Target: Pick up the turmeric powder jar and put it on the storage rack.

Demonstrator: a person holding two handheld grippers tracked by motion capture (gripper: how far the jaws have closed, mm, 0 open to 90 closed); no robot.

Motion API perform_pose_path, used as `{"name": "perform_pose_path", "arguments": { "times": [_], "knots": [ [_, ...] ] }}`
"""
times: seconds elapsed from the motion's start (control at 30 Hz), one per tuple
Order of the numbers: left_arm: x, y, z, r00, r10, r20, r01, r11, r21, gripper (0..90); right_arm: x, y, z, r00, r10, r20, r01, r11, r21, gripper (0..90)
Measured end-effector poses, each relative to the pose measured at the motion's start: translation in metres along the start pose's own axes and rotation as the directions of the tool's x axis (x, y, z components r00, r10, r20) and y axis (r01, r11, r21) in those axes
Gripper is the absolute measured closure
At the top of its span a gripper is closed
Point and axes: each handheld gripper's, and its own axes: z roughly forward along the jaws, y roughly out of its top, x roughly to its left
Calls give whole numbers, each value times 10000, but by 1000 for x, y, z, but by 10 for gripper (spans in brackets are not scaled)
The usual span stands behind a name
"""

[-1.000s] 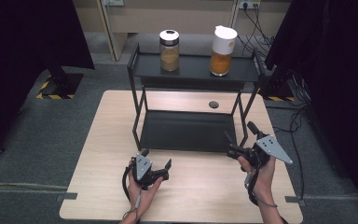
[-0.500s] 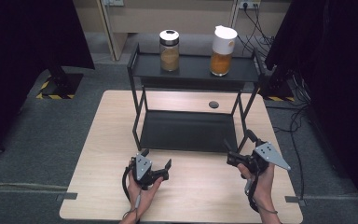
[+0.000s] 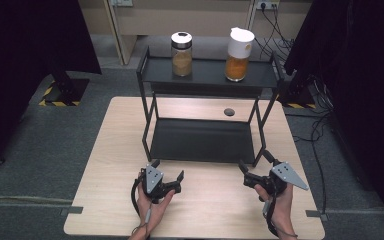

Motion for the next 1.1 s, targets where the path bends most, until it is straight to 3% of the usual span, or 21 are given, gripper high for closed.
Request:
{"name": "perform_pose_path", "arguments": {
  "times": [0.57,1.1],
  "knots": [
    [0,0,0,10000,28,0,-28,10000,3,28,-1,-27,-3,9997,234,-15,-231,9933,1134,36],
    [0,0,0,10000,46,4,-46,10000,3,28,-1,-39,-1,9986,502,156,-520,9870,1522,47]
  ]
}}
